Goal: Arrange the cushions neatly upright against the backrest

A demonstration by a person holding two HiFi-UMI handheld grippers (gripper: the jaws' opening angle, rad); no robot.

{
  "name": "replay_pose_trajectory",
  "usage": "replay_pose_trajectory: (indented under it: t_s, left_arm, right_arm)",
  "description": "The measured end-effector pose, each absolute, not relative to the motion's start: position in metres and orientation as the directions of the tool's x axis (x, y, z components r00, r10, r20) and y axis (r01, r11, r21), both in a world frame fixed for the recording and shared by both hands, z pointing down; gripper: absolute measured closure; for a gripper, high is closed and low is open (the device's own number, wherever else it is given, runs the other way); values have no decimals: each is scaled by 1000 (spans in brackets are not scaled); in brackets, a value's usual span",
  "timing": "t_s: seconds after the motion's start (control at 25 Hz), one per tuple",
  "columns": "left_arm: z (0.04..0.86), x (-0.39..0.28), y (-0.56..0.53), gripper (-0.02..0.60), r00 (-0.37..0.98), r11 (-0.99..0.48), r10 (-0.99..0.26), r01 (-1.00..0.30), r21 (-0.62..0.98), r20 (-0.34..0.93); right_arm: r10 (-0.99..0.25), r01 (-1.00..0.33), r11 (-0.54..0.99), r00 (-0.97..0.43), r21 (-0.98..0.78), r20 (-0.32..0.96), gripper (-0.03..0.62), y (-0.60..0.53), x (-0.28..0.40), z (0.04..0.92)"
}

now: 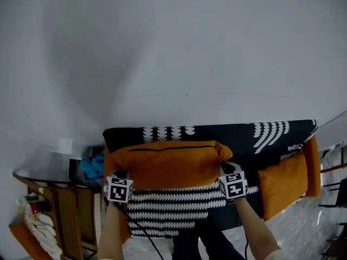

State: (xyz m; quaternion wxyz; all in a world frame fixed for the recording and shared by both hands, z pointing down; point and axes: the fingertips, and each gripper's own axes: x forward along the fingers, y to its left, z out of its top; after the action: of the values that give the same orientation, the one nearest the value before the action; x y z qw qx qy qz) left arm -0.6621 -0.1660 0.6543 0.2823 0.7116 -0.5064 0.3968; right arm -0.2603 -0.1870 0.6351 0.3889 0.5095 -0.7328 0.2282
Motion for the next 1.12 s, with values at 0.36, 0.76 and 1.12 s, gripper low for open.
replay_pose_trajectory:
  t_s: [0.36, 0.76, 1.12]
  left_arm:
    - [657, -671, -184, 478, 112, -282, -534, -958, -52, 838]
    - [637, -671, -185, 362, 82, -203, -595, -978, -51, 799]
    - [539, -625, -189, 362, 122, -136, -761, -990, 27, 637]
  right_arm:
    - [-594, -951, 300, -125, 75, 795, 494, -204, -250, 639]
    - [-719, -964, 260, -158, 50, 677, 376, -224, -252, 598]
    - [-809, -964, 264, -209, 23, 550, 464, -220, -256, 523]
